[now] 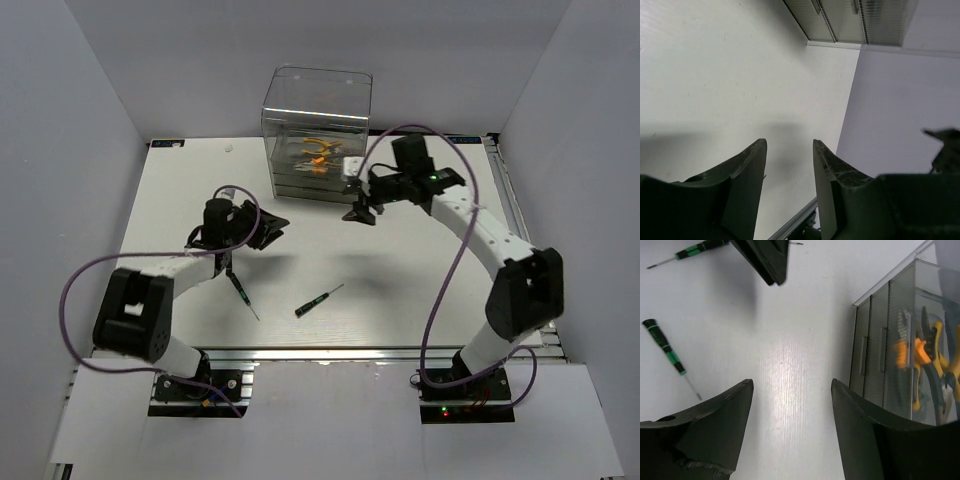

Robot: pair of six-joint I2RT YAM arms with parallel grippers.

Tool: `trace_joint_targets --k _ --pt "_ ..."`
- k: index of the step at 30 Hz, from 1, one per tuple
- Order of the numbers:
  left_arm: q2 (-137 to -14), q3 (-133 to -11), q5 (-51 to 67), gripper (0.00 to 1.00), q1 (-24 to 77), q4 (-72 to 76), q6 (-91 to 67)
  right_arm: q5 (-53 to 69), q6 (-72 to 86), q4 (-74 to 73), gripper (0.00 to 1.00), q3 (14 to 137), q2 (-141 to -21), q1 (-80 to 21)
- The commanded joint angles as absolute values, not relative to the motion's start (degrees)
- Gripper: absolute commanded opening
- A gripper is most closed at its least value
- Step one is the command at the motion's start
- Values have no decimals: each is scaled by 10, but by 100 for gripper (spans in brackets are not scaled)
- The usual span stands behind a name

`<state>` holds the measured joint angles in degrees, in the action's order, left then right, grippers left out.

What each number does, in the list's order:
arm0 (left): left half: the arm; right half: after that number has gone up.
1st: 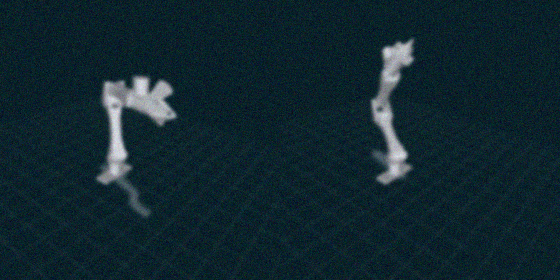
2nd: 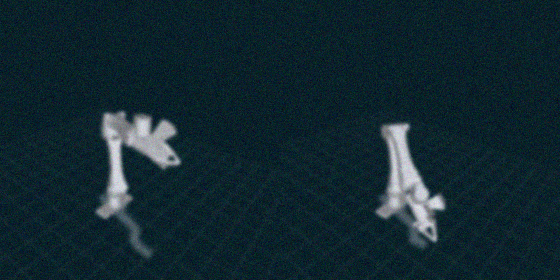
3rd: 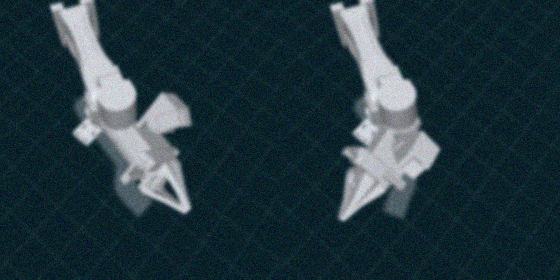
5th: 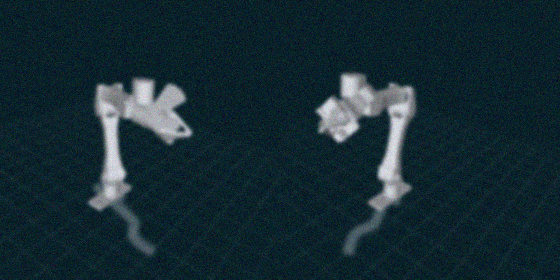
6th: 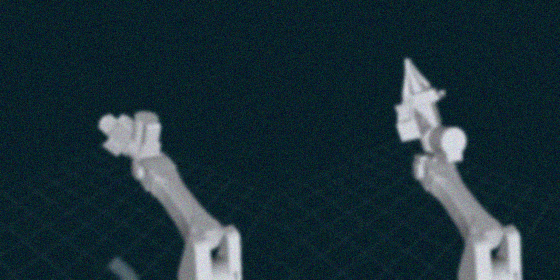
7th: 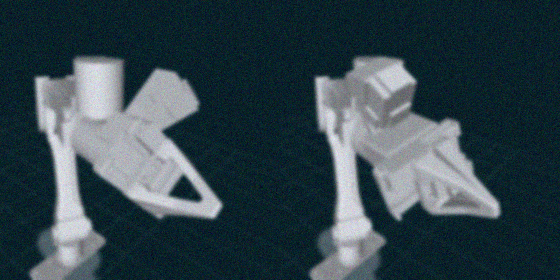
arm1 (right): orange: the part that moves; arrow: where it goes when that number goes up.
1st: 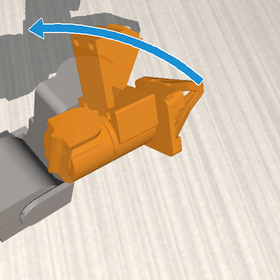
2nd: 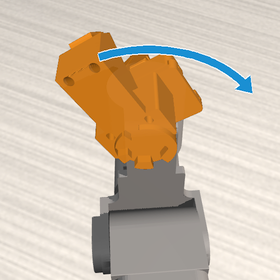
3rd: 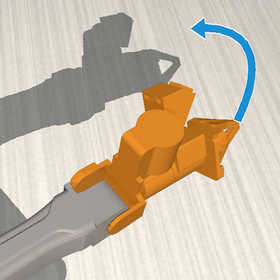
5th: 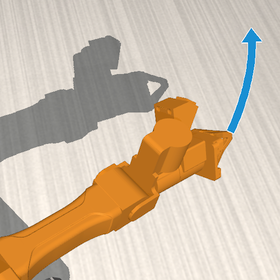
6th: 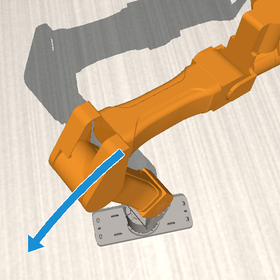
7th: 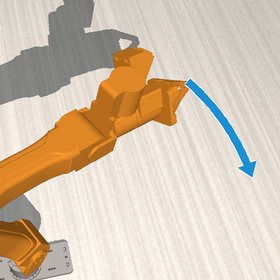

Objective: Sort the tools into containers

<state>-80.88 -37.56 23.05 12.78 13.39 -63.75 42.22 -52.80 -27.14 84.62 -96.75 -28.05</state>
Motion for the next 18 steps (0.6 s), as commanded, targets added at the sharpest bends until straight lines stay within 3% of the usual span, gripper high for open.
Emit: trace_joint_targets --k 1,8,18 --pt "-873 -423 244 52 145 246 -681 533 -526 -282 69 783 -917 -229" --pt "-1073 -530 236 51 160 350 -720 567 -481 -257 66 708 -849 -142" --pt "-1194 -649 207 44 162 393 -750 577 -438 -223 64 671 -826 -97"
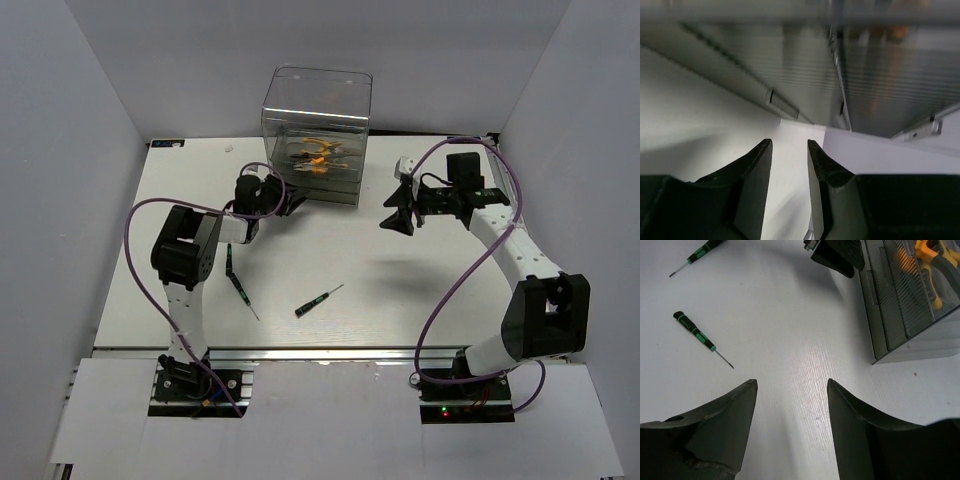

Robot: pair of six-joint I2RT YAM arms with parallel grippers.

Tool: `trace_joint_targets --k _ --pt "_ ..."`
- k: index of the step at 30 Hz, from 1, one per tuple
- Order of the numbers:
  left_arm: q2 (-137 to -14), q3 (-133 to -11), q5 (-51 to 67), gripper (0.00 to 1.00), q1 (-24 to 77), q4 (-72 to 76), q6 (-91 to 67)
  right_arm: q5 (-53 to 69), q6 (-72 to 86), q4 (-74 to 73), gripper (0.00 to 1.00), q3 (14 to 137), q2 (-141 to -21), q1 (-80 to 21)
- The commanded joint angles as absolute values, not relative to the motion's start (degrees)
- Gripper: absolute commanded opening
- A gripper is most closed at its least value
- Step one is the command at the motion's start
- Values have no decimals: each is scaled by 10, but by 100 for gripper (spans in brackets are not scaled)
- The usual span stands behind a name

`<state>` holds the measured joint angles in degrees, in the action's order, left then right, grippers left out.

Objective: Sort the tools into containers

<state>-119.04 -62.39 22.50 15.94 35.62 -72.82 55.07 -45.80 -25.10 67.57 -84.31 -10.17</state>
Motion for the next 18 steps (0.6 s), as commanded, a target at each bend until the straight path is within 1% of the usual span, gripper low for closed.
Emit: trace_joint_targets --k 1,4,10,18 --pt "-1208 -652 203 44 162 397 -756 578 -436 -222 64 672 -826 -96" --pt "-1232 -664 195 39 162 415 -780 579 -434 -222 64 675 -829 -93" --pt "-1255 -686 174 37 164 421 -795 583 -426 -222 64 681 -830 -91" --pt "-1274 -693 166 32 164 435 -808 581 -435 -234 63 673 -824 -89"
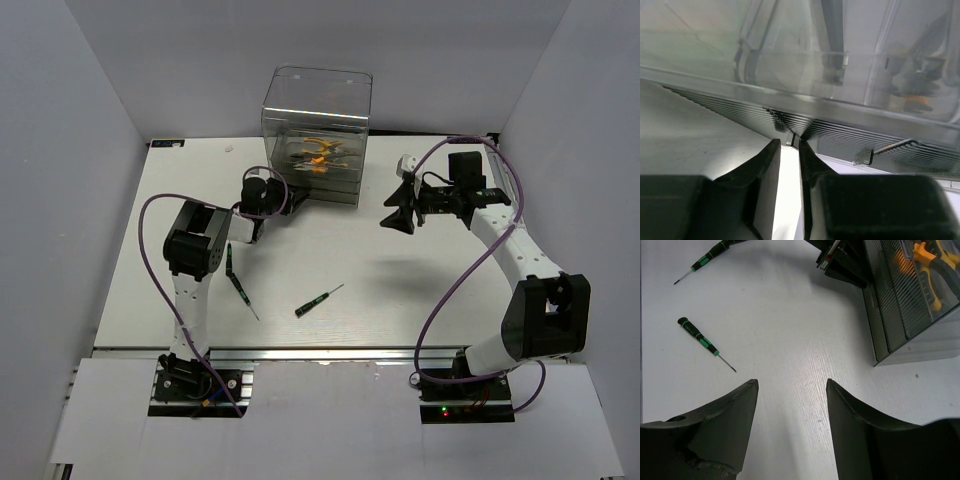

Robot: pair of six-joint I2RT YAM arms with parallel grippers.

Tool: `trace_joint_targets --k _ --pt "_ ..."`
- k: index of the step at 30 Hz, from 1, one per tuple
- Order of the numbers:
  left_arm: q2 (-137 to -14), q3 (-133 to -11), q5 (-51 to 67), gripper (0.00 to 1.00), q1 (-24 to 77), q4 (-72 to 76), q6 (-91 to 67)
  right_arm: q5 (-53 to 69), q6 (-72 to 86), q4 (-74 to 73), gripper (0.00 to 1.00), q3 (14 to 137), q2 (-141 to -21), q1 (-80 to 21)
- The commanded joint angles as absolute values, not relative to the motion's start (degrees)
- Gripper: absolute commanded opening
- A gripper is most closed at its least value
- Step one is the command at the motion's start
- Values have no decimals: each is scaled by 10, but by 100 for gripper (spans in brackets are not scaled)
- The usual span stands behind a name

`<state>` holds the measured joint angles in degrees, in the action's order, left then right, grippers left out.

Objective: Sort the tools into containers

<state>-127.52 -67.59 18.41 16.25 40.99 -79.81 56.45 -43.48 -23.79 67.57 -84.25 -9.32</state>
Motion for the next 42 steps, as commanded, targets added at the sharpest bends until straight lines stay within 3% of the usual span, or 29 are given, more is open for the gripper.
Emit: trace_joint_targets --k 1,9,10,13,22,27,28,30,34,39,42 --pt "-1275 -692 166 31 164 437 -807 581 -436 -236 63 672 -824 -89" --pt "-1280 -663 164 13 164 477 -819 586 -445 -254 61 669 -823 -89" --pt "-1275 -657 164 7 164 484 -821 587 -445 -255 61 667 -823 -89" --pt "-1262 -626 164 3 164 505 -822 589 -445 -257 60 663 -820 -89" --pt "-1153 -499 178 0 165 542 -791 596 -490 -306 58 657 -824 -96" --pt "-1080 -403 160 0 165 541 -790 599 -615 -402 61 671 -841 -119" --pt "-1075 -395 161 2 166 541 -788 596 -635 -441 62 679 -846 -131" --pt "-1066 -386 165 16 165 533 -787 592 -704 -499 69 687 -860 -143" --pt "-1070 -407 193 39 163 503 -785 569 -892 -631 89 713 -889 -198" --pt "-1059 -429 217 61 161 469 -773 519 -924 -626 89 722 -903 -257" --pt "-1036 -427 237 64 157 445 -760 501 -925 -618 89 735 -919 -303"
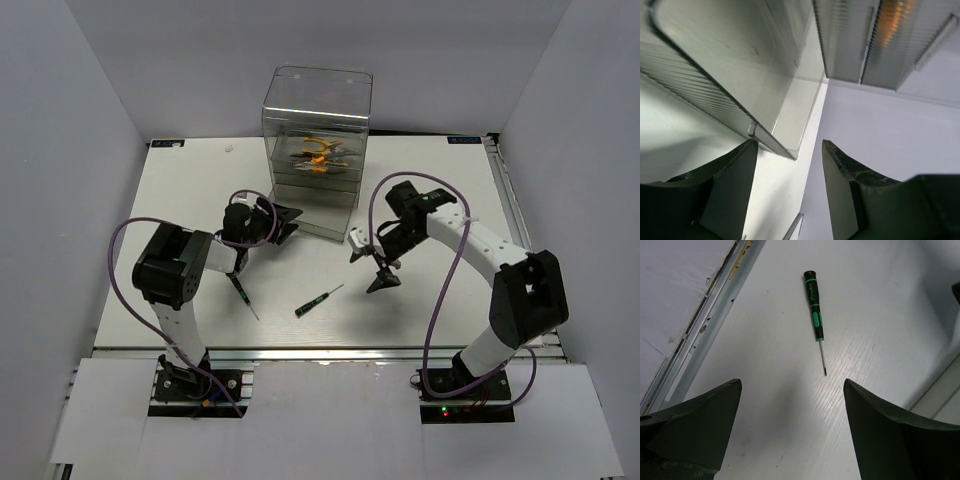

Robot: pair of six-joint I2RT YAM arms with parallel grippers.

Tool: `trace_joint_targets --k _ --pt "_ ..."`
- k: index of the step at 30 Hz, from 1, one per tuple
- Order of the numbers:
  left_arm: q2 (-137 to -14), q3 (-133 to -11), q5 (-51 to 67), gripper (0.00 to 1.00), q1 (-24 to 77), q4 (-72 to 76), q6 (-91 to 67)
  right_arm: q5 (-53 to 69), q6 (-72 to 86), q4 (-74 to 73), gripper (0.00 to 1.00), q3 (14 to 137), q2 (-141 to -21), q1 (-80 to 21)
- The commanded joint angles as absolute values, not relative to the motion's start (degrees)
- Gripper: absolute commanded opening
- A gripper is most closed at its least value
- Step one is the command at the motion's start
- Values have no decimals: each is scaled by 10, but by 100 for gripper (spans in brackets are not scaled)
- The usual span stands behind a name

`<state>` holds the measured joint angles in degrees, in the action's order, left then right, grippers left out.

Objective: Sort the tools into containers

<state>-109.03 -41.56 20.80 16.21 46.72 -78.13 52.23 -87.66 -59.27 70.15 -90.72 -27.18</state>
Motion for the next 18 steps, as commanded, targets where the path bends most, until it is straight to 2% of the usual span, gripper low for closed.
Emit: trace_joint_targets --k 1,4,7,12,18 --pt "-1028 -425 244 65 156 438 -754 497 -925 -617 89 738 -927 -313" --pt "-982 -417 250 65 155 391 -727 476 -911 -608 88 749 -954 -351" --pt "-919 -416 244 66 154 283 -660 447 -867 -575 85 756 -986 -386" --pt "-798 -406 204 66 149 164 -570 410 -798 -511 81 762 -1016 -425" --pt "-692 -417 124 67 127 -57 -468 343 -704 -407 76 774 -1067 -474"
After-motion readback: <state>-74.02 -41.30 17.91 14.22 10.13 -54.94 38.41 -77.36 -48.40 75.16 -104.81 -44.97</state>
